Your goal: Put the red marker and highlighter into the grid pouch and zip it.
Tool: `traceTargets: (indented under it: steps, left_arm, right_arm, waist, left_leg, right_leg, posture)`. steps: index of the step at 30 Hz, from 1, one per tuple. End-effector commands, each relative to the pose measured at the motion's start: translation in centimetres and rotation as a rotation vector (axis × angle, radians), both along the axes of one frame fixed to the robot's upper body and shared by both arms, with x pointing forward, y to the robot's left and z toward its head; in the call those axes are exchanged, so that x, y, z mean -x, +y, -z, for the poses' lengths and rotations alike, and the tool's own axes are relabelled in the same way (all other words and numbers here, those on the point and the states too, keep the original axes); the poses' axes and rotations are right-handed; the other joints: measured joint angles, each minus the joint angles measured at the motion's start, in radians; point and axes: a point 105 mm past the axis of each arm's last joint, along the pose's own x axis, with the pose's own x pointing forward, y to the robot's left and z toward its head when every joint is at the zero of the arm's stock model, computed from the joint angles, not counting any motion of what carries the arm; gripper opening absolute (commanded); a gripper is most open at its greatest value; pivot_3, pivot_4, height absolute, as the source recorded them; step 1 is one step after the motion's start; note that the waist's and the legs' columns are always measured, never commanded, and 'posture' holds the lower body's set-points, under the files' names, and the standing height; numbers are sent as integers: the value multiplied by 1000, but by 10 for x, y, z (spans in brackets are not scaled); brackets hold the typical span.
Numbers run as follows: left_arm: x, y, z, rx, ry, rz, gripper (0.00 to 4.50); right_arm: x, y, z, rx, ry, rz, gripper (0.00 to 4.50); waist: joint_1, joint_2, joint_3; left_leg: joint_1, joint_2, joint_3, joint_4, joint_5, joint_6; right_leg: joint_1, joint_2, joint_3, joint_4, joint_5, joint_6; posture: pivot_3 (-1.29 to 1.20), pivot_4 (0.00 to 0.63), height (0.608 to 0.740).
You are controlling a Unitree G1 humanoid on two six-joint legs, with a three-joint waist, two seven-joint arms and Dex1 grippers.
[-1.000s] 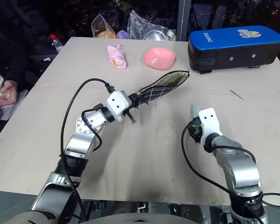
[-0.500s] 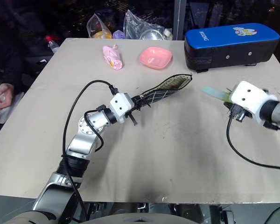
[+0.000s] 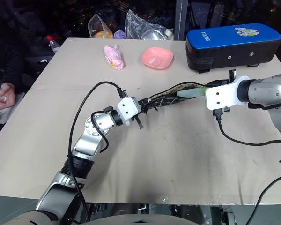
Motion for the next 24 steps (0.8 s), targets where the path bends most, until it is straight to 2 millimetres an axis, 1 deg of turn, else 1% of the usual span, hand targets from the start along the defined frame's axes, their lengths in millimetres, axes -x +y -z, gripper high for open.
traceTargets:
  steps: [1,3,4,9,11,12,13,15,16,17,19,21,23,24]
  left_arm:
    - [11,-14,-11,-25,-79,85,0]
    - [14,-20,-11,-36,-90,114,0]
    - [15,-21,-12,-34,-94,119,0]
    - [14,-26,-17,-18,-105,130,0]
    - [13,-26,-17,-6,-97,121,0]
    - [12,-25,-17,4,-88,113,0]
    - [11,-24,-17,10,-80,103,0]
    - [7,-21,-15,22,-64,67,0]
    - [5,-19,-14,31,-55,51,0]
    - [4,-17,-14,39,-50,39,0]
    - [3,-16,-14,48,-46,30,0]
    - [3,-15,-14,50,-44,29,0]
    - [3,-15,-15,64,-36,26,0]
    - [3,-15,-15,73,-30,23,0]
  right_arm:
    - [-2,30,-7,43,-63,-136,795]
    - [-4,47,-5,66,-86,-200,795]
    - [-6,50,-4,75,-91,-215,795]
    - [-8,53,7,85,-78,-241,795]
    - [-8,51,10,75,-62,-236,1852]
    - [-9,49,9,63,-67,-226,2182]
    - [-10,47,6,50,-77,-216,2649]
    - [-12,41,-4,-44,-78,-163,3690]
    - [-10,38,-11,-109,-57,-131,4137]
    - [-8,35,-17,-171,-25,-100,4451]
    - [1,29,-28,-315,60,-42,4451]
    - [9,27,-36,-415,117,-3,4451]
    - [20,28,-42,-558,202,29,4451]
    - [27,30,-41,-620,254,41,4451]
  waist:
    - [-9,0,0]
    - [-11,0,0]
    - [-8,1,0]
    - [12,1,0]
    - [16,1,0]
    - [17,1,0]
    - [17,1,0]
    - [17,1,0]
    - [17,1,0]
    - [17,1,0]
    - [18,1,0]
    - [19,1,0]
    - [18,1,0]
    - [19,1,0]
  left_leg:
    - [0,0,0,0,0,0]
    - [1,1,1,0,0,0]
    - [1,1,1,0,0,0]
    - [-1,0,1,0,0,0]
    - [-1,0,2,1,0,0]
    - [0,0,2,1,0,0]
    - [0,0,2,1,0,0]
    - [0,0,1,1,0,0]
    - [0,0,1,2,0,0]
    - [0,0,1,2,0,0]
    - [0,0,1,1,0,0]
    - [-1,0,0,1,0,0]
    - [-1,0,0,1,0,0]
    - [-1,0,0,1,0,0]
  right_leg:
    - [0,0,0,0,0,0]
    - [0,1,1,1,0,0]
    - [0,1,1,1,0,0]
    - [0,0,-1,0,0,0]
    - [0,0,0,0,0,0]
    - [0,0,0,0,0,0]
    - [0,0,0,1,0,0]
    - [0,0,0,1,0,0]
    - [0,0,0,1,0,0]
    - [0,0,0,1,0,0]
    - [0,0,0,1,0,0]
    - [0,-1,-1,1,0,0]
    - [0,-1,-1,1,0,0]
    - [0,-1,-1,1,0,0]
  posture:
    - [0,150,740]
    - [0,150,740]
    - [0,150,740]
    - [0,150,740]
    - [0,150,740]
    - [0,150,740]
    - [0,150,740]
    - [0,150,740]
    - [0,150,740]
    - [0,150,740]
    - [0,150,740]
    - [0,150,740]
    - [0,150,740]
    - [0,150,740]
